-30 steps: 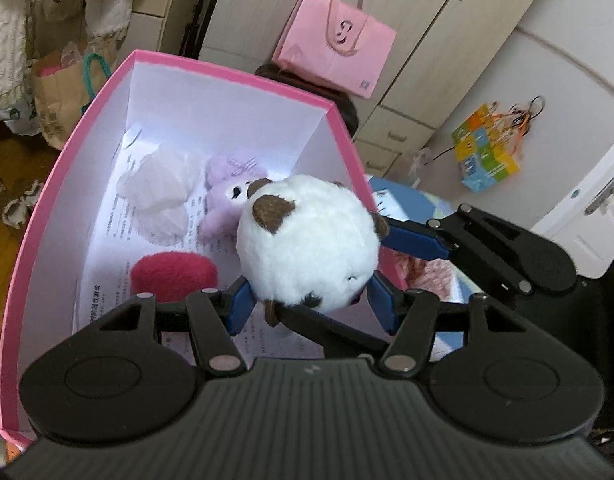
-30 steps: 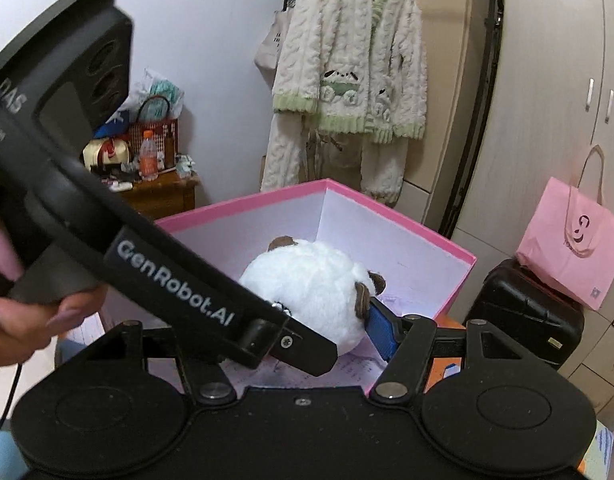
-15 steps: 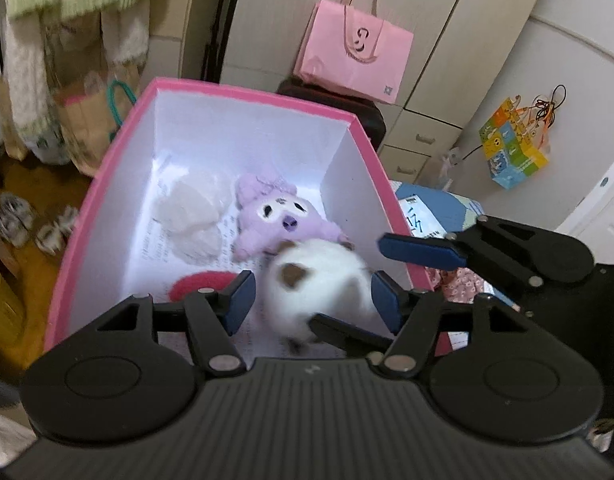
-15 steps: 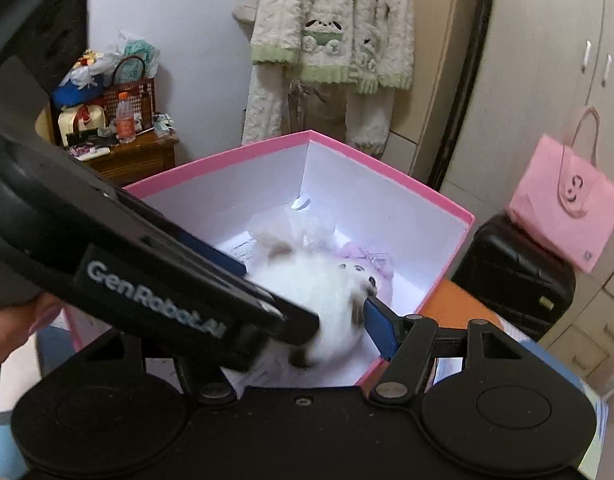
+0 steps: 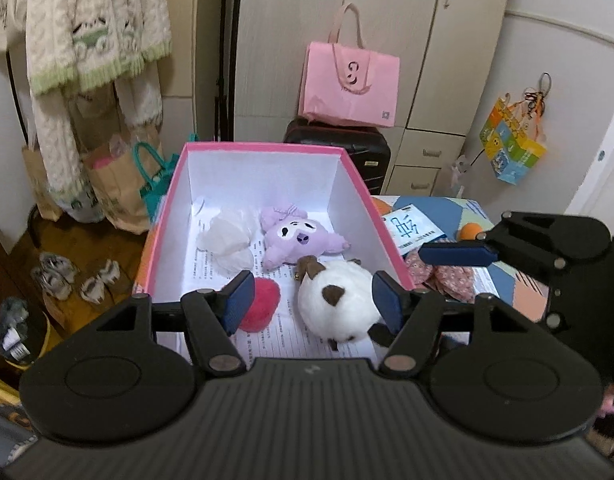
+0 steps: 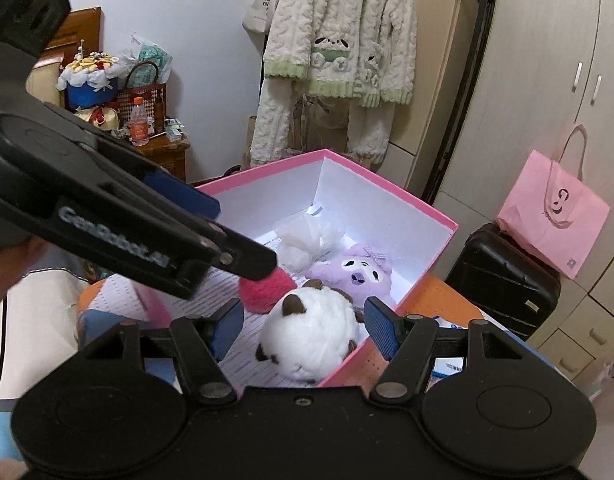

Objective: Organize soft objects
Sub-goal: 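Lower the plush cat into the box and open the left gripper, then move both tools back toward the orange sponge and tissue pack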

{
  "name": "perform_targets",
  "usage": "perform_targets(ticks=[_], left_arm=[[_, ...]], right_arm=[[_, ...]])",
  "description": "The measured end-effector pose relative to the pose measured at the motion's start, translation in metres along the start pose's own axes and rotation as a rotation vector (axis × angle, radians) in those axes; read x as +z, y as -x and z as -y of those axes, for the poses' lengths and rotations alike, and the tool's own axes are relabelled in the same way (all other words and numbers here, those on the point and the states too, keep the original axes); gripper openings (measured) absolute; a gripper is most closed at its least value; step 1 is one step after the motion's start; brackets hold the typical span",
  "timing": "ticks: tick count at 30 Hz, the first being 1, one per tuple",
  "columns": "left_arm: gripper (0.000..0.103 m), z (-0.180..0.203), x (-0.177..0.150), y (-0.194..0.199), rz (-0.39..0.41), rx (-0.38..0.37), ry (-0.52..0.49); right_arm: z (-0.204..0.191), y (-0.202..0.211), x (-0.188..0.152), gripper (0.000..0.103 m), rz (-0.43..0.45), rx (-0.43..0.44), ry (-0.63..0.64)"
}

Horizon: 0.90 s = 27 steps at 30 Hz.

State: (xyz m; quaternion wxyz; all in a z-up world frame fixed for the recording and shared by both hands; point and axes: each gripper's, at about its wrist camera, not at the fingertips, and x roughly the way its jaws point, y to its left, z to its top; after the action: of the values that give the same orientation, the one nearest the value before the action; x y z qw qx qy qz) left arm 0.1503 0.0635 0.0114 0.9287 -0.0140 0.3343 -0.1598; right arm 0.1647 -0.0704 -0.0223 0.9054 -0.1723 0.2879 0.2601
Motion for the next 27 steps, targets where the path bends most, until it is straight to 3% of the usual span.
perform_targets(ticks=[12, 21, 24, 27], left_arm=[[0.065, 0.031, -0.014, 0.065, -0.012, -0.055, -0.093], [0.066, 0.062, -0.024, 0.102, 0.03, -0.095, -0.166], [0.072, 0.076, -0.029, 0.106, 0.032, -0.131, -0.198], [0.072, 0.092, -0.034, 0.104, 0.015, -0.171, -0.224]], right_arm=[[-0.005, 0.072, -0.005, 0.071, 0.052, 0.017, -0.001], [0.003, 0.129, -0.03, 0.071, 0.105, 0.044, -0.042], [0.011, 0.146, -0.042, 0.071, 0.121, 0.045, -0.061], [0.022, 0.161, -0.056, 0.071, 0.138, 0.045, -0.086]])
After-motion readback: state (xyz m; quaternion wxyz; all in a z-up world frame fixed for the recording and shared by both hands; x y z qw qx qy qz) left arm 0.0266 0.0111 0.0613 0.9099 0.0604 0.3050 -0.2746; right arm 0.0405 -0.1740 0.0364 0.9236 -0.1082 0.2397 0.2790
